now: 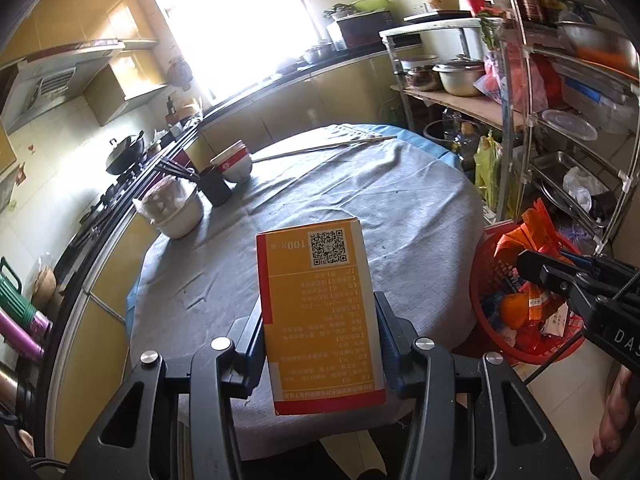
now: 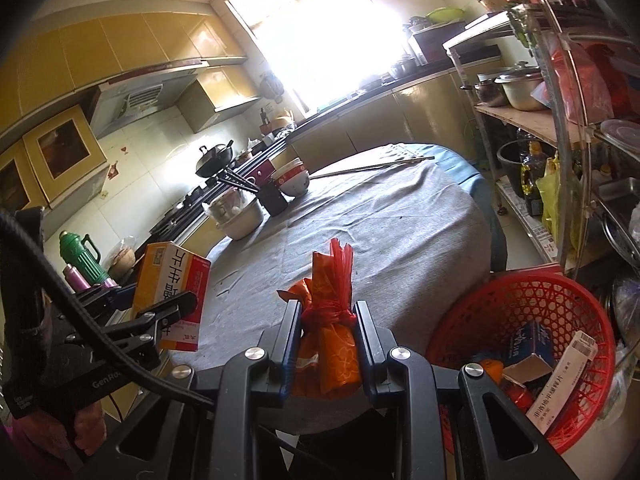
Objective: Collect trash
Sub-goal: 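Lift and carry the orange box and orange-red wrapper toward the red basket, then open both tools over the red basket, dropping box and wrapper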
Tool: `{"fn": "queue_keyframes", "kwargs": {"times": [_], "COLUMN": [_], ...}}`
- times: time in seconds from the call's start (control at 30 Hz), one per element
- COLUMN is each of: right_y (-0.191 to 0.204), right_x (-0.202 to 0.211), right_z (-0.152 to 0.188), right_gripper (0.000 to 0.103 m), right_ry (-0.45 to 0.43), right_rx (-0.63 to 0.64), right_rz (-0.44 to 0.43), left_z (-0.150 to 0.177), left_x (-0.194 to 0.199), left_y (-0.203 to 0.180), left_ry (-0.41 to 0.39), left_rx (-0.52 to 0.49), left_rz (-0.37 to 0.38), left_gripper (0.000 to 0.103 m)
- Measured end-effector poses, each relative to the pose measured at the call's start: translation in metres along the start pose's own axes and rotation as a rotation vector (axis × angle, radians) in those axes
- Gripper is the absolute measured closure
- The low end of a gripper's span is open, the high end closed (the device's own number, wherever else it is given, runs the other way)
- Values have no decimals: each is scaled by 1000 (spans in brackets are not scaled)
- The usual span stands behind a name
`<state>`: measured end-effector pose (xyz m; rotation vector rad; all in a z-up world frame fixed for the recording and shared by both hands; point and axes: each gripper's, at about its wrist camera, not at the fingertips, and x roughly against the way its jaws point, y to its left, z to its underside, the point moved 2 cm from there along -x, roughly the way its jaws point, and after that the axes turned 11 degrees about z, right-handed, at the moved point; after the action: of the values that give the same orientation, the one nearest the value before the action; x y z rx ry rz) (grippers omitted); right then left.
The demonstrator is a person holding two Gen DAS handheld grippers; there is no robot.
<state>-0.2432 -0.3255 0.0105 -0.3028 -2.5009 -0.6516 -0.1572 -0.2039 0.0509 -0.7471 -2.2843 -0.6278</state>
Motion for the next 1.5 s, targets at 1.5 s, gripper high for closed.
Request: {"fn": "queue_keyframes", "kwargs": {"times": [1.5], "right_y": [-168], "right_x": [40], "right_z": [24], "right_gripper": [74], "right_ry": [-33], "right_rx": [-329], "right_rz": [119], "left_z": [-39], "left_x": [-49], "left_y": [-153], "left_ry": [40], "left_rx": [-286], "left_rz": [111], "left_gripper": [53]}}
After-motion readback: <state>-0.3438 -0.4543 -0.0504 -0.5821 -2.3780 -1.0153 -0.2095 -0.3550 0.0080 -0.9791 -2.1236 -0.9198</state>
